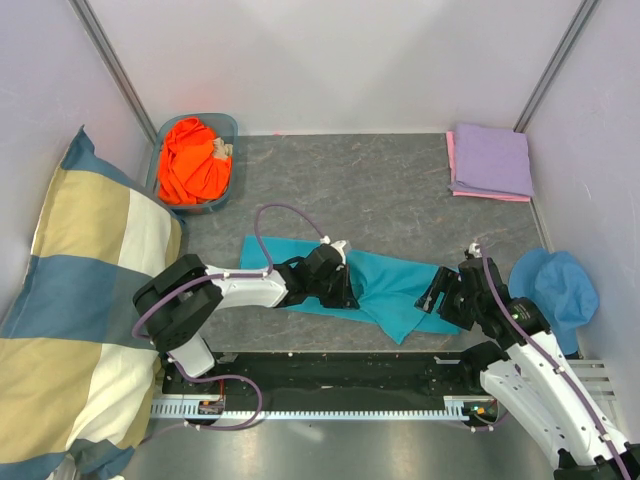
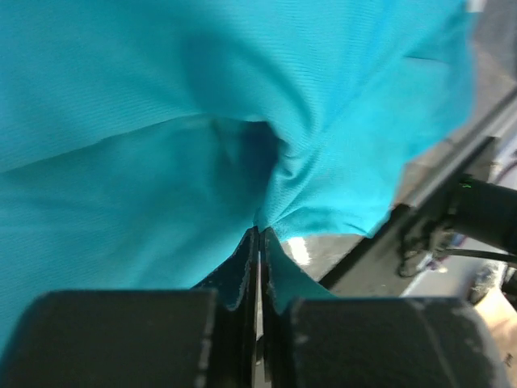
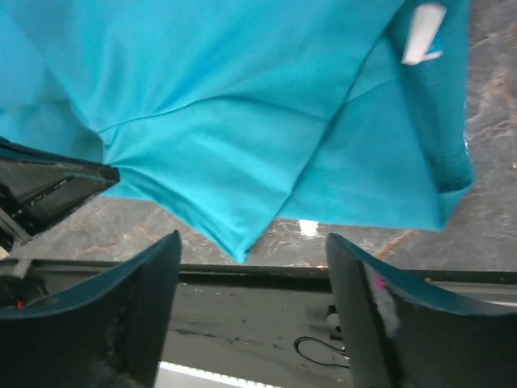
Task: Fold and stack the t-shirts
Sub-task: Fold the other side of the tshirt into a rectangle
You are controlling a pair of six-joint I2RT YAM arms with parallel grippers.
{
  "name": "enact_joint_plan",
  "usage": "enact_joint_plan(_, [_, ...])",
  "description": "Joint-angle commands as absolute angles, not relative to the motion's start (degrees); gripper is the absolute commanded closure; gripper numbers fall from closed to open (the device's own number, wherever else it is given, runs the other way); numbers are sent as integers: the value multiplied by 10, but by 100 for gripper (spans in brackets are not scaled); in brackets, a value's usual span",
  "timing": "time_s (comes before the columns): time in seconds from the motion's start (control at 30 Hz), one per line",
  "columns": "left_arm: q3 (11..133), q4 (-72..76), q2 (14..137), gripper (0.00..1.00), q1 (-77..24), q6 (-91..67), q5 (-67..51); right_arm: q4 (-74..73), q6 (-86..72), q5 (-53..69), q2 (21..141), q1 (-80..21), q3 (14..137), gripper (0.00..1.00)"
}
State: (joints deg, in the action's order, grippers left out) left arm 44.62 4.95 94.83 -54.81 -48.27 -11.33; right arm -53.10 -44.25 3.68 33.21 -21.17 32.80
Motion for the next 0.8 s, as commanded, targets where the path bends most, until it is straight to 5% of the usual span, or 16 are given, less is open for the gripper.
enact_joint_plan(0.0, [437,26,923,86,-546,-463,-99,-548,-430,-12,332,-212,359,13])
enact_joint_plan(0.03, [434,23,916,48,-546,-464,-98,-548,-431,-18,333,-210,362,13])
enact_joint_plan(0.07, [432,17,911,31,-547,-466,-97,-539,-432,-24,335,-212,368,12])
enact_joint_plan(0.17, [425,9,887,5,-547,-461,-86,-511,-432,-41,339,-212,368,10])
enact_joint_plan(0.77, [419,-61,786,2,-547,-422,-2,-316,-472,-188,494,-212,337,8])
